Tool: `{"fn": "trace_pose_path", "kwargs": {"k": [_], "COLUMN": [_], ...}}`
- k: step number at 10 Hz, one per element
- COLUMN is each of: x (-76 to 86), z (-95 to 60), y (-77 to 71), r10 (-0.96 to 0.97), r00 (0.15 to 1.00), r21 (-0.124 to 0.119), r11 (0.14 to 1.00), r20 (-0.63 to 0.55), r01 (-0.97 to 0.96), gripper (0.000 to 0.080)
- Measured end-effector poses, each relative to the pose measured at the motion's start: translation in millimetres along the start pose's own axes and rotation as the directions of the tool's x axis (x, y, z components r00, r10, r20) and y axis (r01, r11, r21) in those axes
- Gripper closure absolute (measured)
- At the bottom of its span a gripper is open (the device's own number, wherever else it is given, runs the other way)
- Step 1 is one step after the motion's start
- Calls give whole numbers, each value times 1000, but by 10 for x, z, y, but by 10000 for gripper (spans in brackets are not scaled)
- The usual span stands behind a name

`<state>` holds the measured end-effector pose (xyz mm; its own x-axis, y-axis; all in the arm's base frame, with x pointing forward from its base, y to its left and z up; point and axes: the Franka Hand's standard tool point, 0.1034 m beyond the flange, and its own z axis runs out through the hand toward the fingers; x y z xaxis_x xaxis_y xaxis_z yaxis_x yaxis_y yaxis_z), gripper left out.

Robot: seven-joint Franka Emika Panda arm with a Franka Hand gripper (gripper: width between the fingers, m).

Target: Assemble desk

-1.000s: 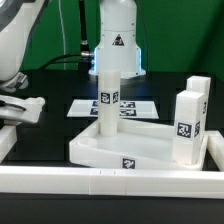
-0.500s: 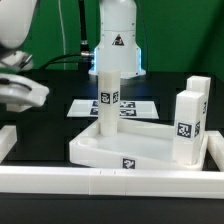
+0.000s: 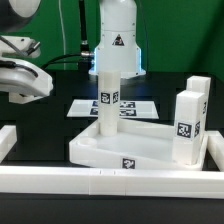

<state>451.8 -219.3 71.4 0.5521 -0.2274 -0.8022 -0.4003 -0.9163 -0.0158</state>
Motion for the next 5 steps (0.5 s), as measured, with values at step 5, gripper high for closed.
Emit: {"fn": "trace_pose_path", "kwargs": {"k": [5], "x": [-173], "z": [-435], "y": [-505], "r10": [22], "r00": [954], "r21": [8], "r11": [1000], "r20": [-298], "r01": [-20], "gripper": [511]}}
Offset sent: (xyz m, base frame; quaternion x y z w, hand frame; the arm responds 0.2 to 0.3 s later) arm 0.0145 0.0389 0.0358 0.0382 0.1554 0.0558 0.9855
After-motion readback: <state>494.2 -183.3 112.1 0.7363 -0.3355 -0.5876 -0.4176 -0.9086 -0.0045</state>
